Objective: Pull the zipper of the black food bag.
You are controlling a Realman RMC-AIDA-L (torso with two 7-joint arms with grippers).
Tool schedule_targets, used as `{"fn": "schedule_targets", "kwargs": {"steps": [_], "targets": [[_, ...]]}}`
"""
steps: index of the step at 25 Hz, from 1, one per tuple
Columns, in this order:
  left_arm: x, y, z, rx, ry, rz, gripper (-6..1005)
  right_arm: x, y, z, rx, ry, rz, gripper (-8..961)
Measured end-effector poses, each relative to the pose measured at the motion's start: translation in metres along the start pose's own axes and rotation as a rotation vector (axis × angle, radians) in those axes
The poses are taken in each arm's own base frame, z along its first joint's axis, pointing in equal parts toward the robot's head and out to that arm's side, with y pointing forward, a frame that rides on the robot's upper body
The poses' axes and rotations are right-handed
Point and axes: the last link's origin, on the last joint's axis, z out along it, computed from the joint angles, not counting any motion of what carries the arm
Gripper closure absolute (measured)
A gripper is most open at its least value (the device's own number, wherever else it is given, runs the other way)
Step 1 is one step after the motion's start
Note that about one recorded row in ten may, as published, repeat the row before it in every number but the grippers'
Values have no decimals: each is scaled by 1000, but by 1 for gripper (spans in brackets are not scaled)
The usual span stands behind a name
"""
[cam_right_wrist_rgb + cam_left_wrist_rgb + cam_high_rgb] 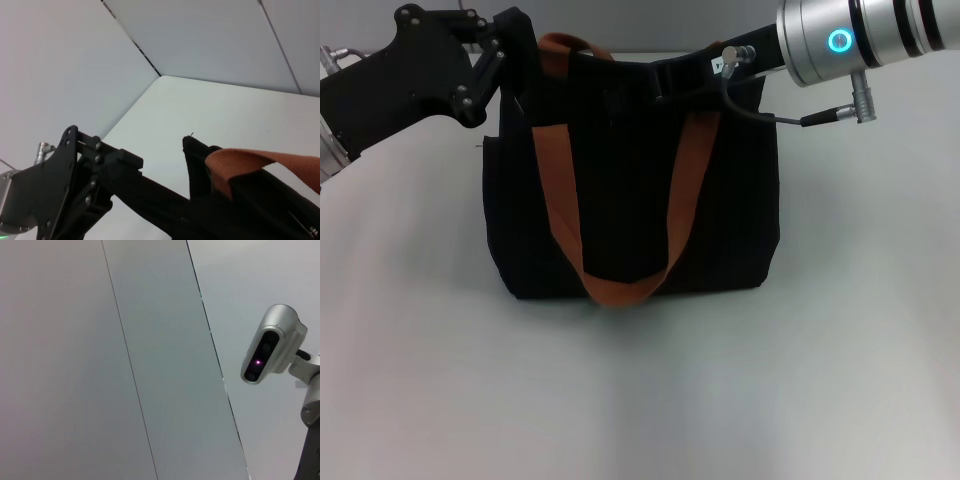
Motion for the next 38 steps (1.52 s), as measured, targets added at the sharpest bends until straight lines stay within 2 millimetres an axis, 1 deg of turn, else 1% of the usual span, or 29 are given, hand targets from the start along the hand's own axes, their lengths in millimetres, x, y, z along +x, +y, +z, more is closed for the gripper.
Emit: {"fn": "schedule_targets", "kwargs": {"steps": [19,22,25,30,38], "targets": [[0,1,-1,-3,3,-1,949,2,-3,-1,7,1,29,834],[0,1,-1,-3,2,-2,949,3,-6,-2,37,17,34,830],[0,1,-2,-2,1,-3,949,2,-6,-2,44,20,35,809],[0,1,-2,-1,1,-3,949,0,-5,-3,46,16,30,735],[0,2,-1,-3,3,-4,948,-4,0,-4,38,5,20,728]]}}
